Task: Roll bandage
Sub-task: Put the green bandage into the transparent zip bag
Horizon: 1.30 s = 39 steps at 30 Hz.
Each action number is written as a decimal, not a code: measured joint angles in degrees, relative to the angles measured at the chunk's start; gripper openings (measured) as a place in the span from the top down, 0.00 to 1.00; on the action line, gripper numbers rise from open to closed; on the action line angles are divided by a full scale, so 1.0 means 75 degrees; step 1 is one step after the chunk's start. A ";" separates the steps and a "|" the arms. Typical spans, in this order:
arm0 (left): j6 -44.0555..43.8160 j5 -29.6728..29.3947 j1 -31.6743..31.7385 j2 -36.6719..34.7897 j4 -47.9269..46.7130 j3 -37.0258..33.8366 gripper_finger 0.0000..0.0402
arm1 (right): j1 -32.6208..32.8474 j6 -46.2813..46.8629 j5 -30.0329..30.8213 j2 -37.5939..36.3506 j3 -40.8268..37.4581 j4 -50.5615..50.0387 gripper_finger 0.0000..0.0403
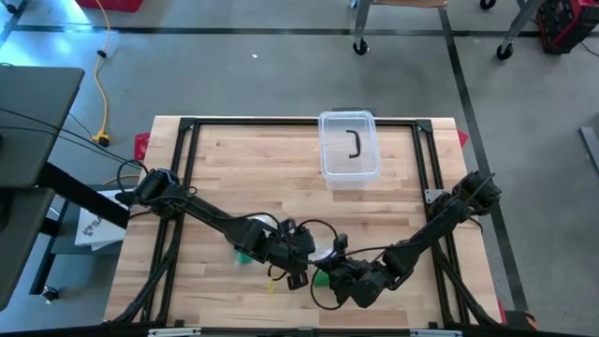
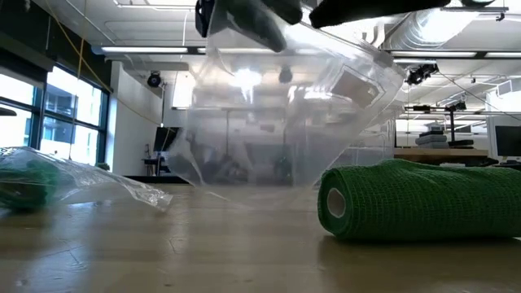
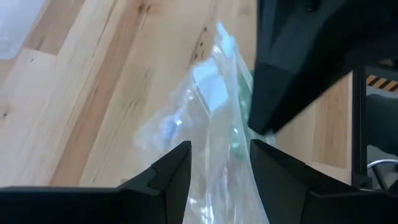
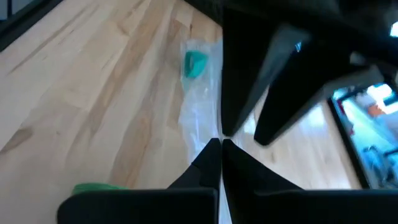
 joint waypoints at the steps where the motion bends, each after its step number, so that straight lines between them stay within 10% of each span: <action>1: -0.0005 0.0003 0.0000 0.0000 0.0020 0.0000 0.61 | 0.0013 -0.0131 0.0002 0.0000 0.0000 0.0093 1.00; 15: -0.0944 0.1133 0.0111 0.0102 -0.0021 0.0003 0.63 | 0.0035 -0.1000 0.0159 0.0003 0.0000 0.0767 1.00; 22: -0.0806 0.1449 0.0273 0.0189 -0.0275 0.0003 0.85 | 0.0219 -0.1160 0.0197 0.0003 0.0000 0.0905 1.00; 39: -0.0573 -0.2552 -0.0206 -0.0160 -0.0885 0.0009 1.00 | 0.0086 -0.0181 -0.0238 0.0131 -0.0003 0.0541 1.00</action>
